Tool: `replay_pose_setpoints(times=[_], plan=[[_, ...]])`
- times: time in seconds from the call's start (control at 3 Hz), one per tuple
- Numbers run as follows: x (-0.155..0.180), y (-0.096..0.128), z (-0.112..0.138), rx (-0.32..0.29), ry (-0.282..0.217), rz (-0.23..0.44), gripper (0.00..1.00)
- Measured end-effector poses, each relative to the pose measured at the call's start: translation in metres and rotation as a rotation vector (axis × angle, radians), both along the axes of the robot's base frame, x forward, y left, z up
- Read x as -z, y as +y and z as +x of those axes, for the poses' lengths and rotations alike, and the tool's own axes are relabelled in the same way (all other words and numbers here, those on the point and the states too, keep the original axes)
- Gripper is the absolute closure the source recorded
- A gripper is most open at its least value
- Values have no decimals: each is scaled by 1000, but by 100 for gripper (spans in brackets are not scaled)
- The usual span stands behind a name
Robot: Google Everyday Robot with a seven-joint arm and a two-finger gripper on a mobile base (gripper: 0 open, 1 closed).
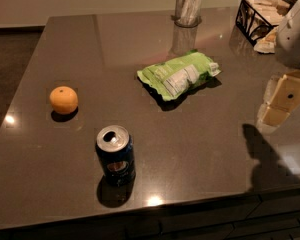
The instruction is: Move pepsi can near green rice chip bag
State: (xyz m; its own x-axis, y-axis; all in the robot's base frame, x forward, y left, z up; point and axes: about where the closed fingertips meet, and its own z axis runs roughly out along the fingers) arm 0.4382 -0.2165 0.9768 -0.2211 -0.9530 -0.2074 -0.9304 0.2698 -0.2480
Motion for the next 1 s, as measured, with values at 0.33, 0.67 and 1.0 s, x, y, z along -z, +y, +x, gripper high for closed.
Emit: replay_pose_setpoints(times=[0.33, 0.67, 1.0], plan=[[0, 0, 0, 0, 0, 0, 0], [-4, 8, 0, -19, 15, 30, 0], [0, 32, -6, -78, 37, 122, 0]])
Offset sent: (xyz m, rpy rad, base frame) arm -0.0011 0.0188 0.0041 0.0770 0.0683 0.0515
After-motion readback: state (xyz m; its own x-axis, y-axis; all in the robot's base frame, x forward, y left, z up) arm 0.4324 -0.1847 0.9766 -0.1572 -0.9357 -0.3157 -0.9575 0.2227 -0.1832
